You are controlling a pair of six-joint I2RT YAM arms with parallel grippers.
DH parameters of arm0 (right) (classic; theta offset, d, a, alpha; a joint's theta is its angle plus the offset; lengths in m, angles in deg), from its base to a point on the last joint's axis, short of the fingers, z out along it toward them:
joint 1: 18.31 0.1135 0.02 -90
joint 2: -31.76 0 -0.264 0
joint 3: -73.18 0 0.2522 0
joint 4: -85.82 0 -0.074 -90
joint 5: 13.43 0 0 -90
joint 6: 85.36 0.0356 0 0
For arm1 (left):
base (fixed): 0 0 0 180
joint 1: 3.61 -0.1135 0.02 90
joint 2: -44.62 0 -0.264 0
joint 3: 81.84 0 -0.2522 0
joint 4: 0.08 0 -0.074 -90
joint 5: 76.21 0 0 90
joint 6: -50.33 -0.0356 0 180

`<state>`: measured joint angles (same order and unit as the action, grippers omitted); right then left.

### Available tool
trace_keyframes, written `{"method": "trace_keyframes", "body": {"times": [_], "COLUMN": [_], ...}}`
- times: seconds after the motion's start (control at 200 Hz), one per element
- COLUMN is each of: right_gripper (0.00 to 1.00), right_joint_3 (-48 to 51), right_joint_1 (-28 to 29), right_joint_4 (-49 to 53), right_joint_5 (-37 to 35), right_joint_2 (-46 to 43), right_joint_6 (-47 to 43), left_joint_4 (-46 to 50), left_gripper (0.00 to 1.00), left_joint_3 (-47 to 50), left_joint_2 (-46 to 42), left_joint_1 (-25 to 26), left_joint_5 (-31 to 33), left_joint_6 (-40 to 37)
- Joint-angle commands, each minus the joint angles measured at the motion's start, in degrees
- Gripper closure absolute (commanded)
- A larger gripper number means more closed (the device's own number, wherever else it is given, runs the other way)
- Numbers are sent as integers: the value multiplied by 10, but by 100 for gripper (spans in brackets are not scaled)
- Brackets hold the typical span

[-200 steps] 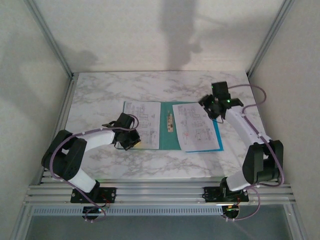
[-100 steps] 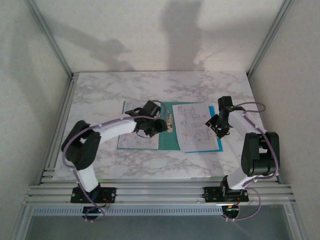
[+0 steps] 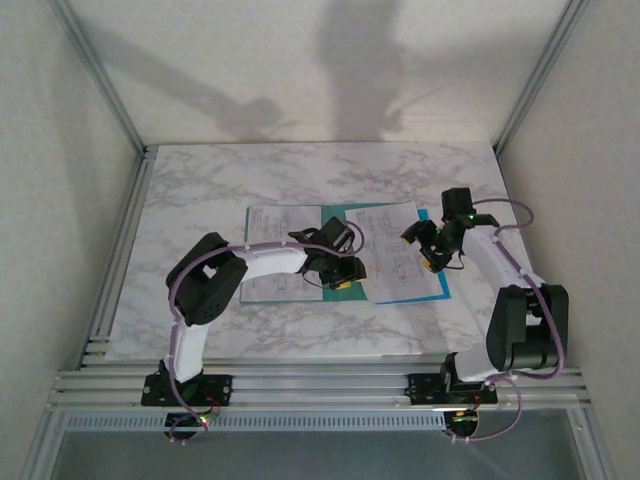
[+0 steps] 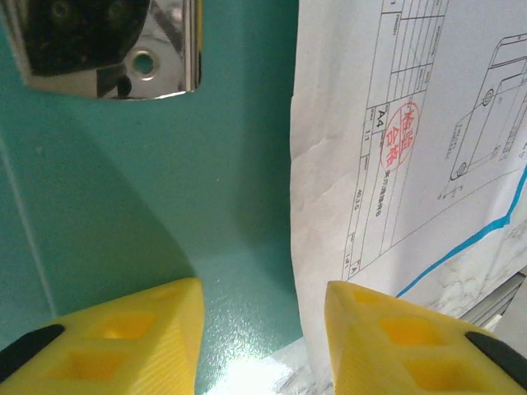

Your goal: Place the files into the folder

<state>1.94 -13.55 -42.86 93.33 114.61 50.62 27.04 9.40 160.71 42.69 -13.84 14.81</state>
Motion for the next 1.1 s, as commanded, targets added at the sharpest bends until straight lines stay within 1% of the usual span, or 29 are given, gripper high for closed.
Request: {"method": "trace_keyframes", "body": {"times": [0.0,0.155,0.375,0.496,0.576,0.731,0.836,1.091], "right_gripper": [29,29,30,30,30,30,31,32], "right_joint_3": [14,26,35,34,33,29,24,-2], "right_joint_1": [1,1,1,1,1,1,1,1], "right_joint_4": [10,12,12,16,15,18,25,61], "right_joint_5": [28,34,40,38,37,31,19,-40], "right_joint_2": [-27,-44,-55,-56,-56,-59,-65,-91], "right_joint_6": [-4,0,5,3,6,6,6,-4], "left_joint_4": [-7,-2,-8,-2,-1,-1,5,31], "left_gripper": [59,61,68,74,81,100,100,100], "left_joint_3": [-18,-33,-49,-55,-53,-56,-68,-122], "left_joint_2": [14,19,37,43,46,40,33,40], "left_joint_1": [11,15,19,21,21,21,21,27], "left_joint_5": [-12,-10,-20,-17,-15,-7,-6,-21], "left_joint_6": [14,15,17,15,14,15,13,-7]}}
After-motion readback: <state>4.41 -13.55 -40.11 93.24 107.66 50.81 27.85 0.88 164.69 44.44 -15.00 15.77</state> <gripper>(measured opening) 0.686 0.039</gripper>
